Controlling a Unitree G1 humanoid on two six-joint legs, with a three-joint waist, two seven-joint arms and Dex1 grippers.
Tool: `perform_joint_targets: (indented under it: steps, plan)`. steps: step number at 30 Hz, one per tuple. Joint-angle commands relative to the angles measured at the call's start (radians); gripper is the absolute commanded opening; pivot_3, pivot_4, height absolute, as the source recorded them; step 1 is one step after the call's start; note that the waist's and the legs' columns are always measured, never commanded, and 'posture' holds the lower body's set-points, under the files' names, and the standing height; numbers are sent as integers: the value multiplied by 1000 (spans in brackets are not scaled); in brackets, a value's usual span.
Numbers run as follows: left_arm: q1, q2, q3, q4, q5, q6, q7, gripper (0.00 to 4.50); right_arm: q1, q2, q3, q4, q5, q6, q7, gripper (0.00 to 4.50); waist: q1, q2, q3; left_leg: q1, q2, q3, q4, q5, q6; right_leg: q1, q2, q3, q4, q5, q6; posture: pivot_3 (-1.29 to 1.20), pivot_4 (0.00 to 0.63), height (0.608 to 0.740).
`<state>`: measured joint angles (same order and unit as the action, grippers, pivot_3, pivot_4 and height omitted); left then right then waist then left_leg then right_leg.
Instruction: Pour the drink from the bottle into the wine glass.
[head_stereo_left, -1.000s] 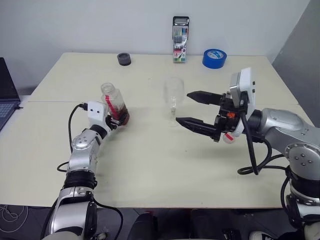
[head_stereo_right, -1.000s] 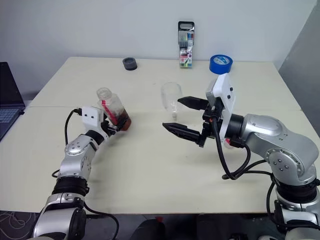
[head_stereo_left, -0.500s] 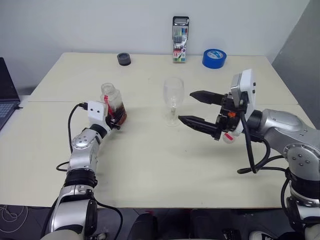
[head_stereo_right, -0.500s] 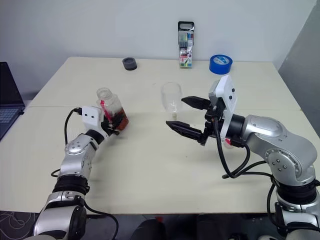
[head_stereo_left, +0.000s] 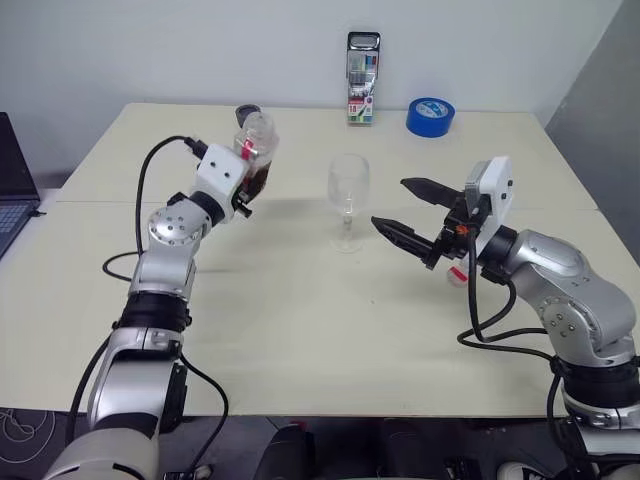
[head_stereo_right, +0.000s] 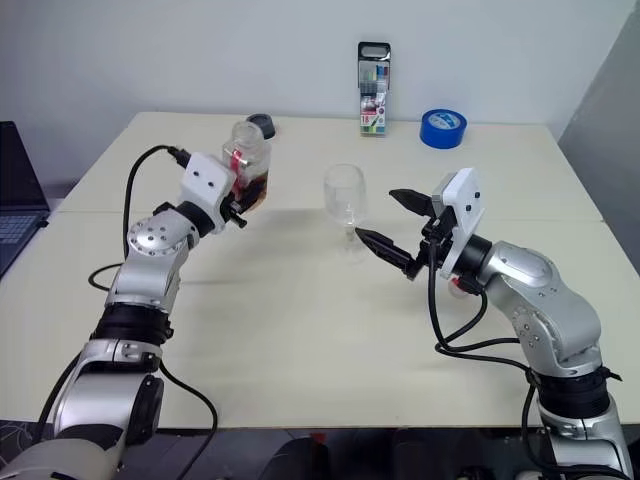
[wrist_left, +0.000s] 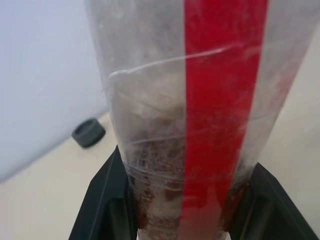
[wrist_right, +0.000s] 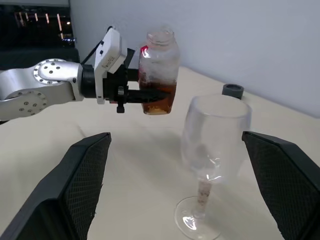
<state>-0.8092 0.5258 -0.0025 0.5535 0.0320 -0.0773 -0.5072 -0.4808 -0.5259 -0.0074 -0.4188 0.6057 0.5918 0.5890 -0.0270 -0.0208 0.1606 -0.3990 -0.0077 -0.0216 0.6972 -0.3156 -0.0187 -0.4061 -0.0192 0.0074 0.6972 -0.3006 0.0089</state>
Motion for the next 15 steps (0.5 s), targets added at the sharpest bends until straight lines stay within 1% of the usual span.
perform_joint_targets:
  steps: [1, 8, 15]
  plan:
    - [-64, 21, -26, 26, 47, -47, -3, 1715, -5, 18, -5, -1, -24, -49, 5, 4500, -2, 0, 0, 0, 0, 0, 0, 0, 0, 0, 0, 0, 0, 0, 0, 0, 150, 740]
    - [-188, 45, -111, 170, 158, -156, -12, 1715, -5, 51, 0, 22, -54, -81, 11, 4500, -1, 0, 0, -1, 0, 0, 0, 0, 0, -1, 0, 0, 0, 0, 0, 0, 150, 740]
    - [-305, 44, -152, 308, 211, -255, -15, 1715, -6, 72, 0, 30, -79, -93, 10, 4500, -1, 0, 0, -1, 0, 0, 0, 0, 0, -1, 0, 0, 0, 0, 0, 0, 150, 740]
